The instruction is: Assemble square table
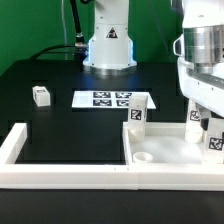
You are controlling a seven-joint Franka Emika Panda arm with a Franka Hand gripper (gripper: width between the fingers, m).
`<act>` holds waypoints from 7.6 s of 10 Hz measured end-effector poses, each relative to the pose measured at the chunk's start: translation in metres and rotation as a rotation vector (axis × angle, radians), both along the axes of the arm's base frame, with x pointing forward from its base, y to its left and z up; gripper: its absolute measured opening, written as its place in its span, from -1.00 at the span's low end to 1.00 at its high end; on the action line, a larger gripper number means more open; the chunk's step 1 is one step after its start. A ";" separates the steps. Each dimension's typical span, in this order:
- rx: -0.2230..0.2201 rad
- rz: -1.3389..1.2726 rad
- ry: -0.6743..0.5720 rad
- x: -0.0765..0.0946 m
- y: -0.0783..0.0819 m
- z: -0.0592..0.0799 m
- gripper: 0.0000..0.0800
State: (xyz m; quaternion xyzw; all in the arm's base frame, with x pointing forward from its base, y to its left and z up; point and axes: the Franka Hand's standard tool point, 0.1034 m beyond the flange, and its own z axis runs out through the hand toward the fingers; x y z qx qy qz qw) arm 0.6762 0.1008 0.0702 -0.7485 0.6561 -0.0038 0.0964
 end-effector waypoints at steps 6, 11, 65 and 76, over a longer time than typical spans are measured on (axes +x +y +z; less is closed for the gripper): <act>-0.126 0.781 -0.063 0.002 0.002 0.001 0.62; -0.102 0.556 -0.032 0.001 0.001 0.000 -0.25; 0.220 1.744 0.364 -0.294 -0.272 -0.035 0.62; 0.424 1.758 0.723 -0.292 -0.308 -0.044 0.62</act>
Offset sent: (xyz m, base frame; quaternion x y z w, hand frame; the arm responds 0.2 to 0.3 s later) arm 0.0011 0.0104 -0.0078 -0.0536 0.0053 -0.4924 0.8687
